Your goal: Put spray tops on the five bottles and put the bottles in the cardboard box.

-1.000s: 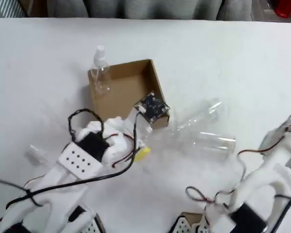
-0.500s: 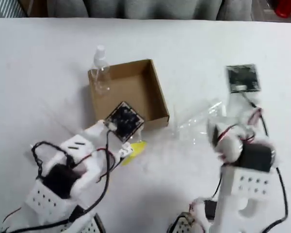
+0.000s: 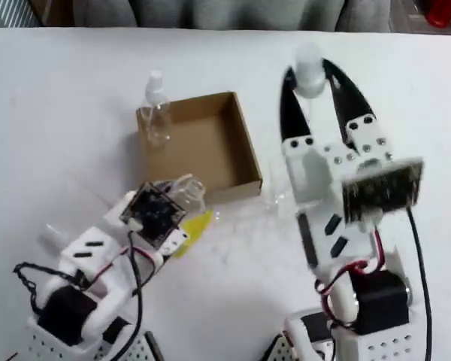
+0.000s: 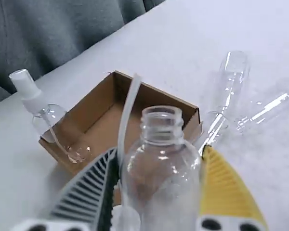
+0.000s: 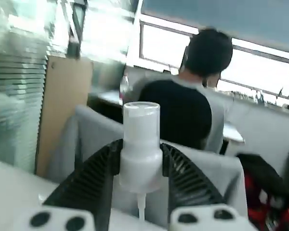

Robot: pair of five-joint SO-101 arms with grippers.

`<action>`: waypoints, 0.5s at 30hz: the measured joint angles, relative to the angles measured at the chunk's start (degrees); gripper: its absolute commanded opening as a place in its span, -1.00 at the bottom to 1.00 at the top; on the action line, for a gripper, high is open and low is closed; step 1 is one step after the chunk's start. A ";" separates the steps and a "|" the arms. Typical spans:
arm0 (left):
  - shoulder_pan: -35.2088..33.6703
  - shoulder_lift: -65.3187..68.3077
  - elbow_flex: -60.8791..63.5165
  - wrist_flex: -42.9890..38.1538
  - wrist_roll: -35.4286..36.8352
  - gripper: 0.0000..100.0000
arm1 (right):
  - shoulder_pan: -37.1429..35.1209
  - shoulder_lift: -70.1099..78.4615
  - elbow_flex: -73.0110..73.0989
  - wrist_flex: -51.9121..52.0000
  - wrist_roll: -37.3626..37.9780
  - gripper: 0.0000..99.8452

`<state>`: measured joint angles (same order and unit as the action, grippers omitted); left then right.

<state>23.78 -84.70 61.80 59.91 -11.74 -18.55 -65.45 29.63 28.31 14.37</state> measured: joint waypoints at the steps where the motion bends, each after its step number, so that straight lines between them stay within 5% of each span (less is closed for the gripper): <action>1: -0.44 -0.62 0.00 0.00 0.00 -0.96 | -1.93 -0.18 0.00 -0.88 0.00 -0.97; 8: -4.57 -1.85 -0.53 6.07 0.00 -0.96 | -11.78 -0.18 0.00 0.53 0.00 -0.97; 15: -23.03 -1.93 -0.79 11.43 0.00 -0.96 | -13.98 0.18 0.00 17.49 0.09 -0.97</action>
<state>0.75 -86.64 61.01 71.34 -11.74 -32.53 -65.27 29.63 45.80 14.46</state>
